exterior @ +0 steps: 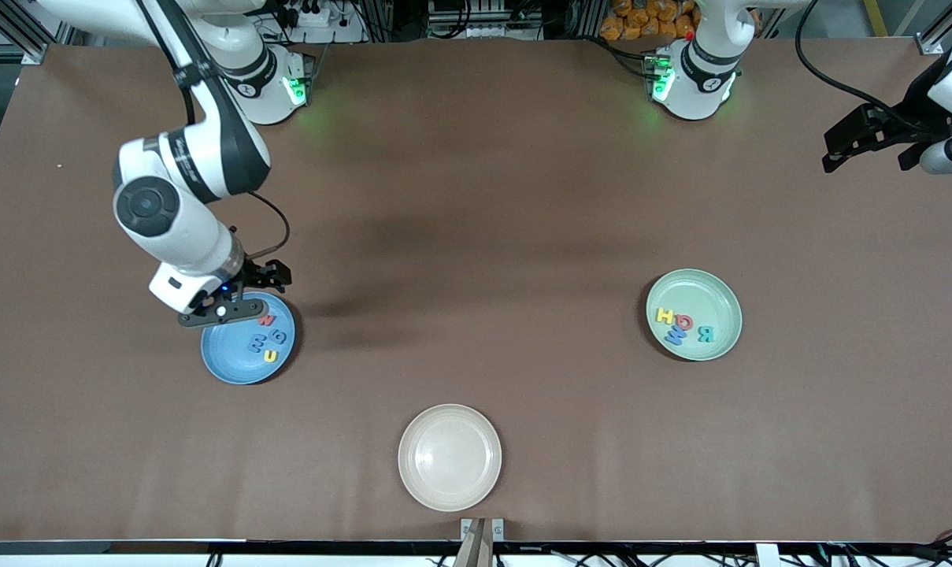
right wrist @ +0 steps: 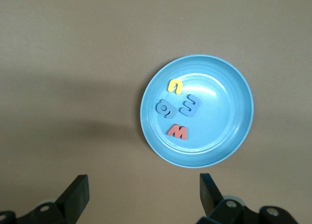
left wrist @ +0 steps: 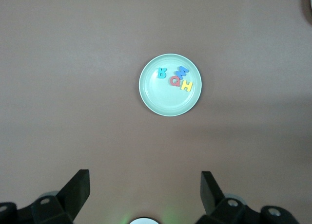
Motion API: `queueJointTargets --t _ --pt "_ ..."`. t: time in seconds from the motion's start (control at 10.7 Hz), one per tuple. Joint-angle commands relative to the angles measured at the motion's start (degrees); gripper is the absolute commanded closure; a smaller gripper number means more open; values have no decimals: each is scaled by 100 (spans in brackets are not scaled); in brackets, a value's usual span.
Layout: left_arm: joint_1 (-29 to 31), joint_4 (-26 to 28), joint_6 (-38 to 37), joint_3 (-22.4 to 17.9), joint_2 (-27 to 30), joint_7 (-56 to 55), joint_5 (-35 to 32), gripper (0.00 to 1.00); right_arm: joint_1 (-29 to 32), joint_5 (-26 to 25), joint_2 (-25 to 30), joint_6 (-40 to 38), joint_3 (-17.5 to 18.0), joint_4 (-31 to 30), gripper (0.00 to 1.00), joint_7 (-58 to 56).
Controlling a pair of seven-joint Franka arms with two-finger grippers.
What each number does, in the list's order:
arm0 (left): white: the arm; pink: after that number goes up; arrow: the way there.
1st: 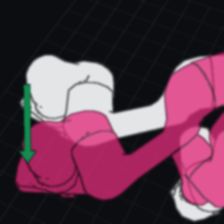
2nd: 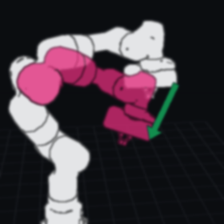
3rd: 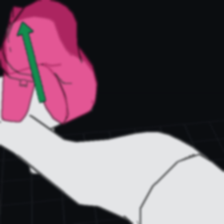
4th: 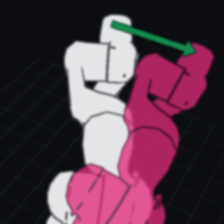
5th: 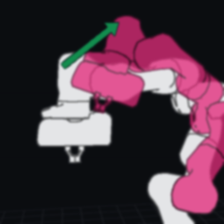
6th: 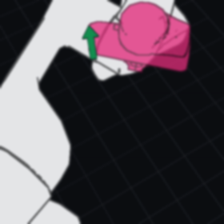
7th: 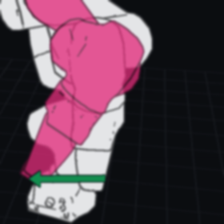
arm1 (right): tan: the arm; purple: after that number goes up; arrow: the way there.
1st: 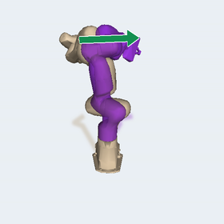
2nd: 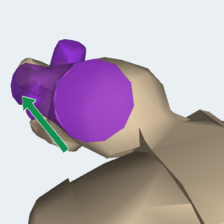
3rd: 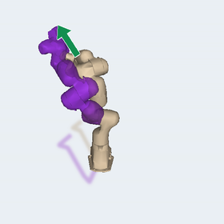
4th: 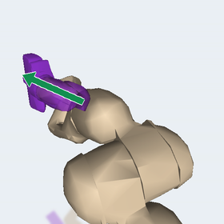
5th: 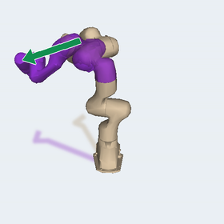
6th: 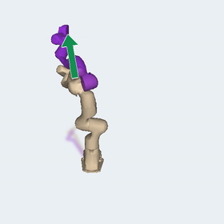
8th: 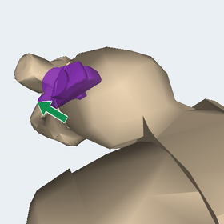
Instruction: Sort upper and lower case letters into plates
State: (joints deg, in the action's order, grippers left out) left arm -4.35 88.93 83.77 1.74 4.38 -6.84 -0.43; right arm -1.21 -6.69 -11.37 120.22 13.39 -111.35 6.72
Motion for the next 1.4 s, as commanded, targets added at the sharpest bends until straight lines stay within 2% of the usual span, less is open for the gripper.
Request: queueJointTargets --t 0.0,0.19,0.37,0.56,0.75,1.02,1.3 --pt "22 -33 -28 29 19 -10 -115 0 16 867 512 -664 -448 243 0 -957" --pt "22 -33 -28 37 19 -10 -80 0 -2 1012 530 -1279 -933 849 0 -1794" --pt "14 -33 -36 37 19 -10 -80 0 24 924 548 -1772 -1014 1420 0 -1788" --pt "14 -33 -36 37 19 -10 -71 0 33 871 635 -1985 -1267 1835 0 -1841" --pt "14 -33 -36 46 19 -10 -71 0 7 732 915 -2020 -1312 1950 0 -1797" --pt "14 -33 -54 46 28 -10 -80 0 15 730 987 -3010 -1286 2590 0 -1334" --pt "14 -33 -54 46 19 -10 -71 0 15 748 996 -3084 -1277 2618 0 -1261"
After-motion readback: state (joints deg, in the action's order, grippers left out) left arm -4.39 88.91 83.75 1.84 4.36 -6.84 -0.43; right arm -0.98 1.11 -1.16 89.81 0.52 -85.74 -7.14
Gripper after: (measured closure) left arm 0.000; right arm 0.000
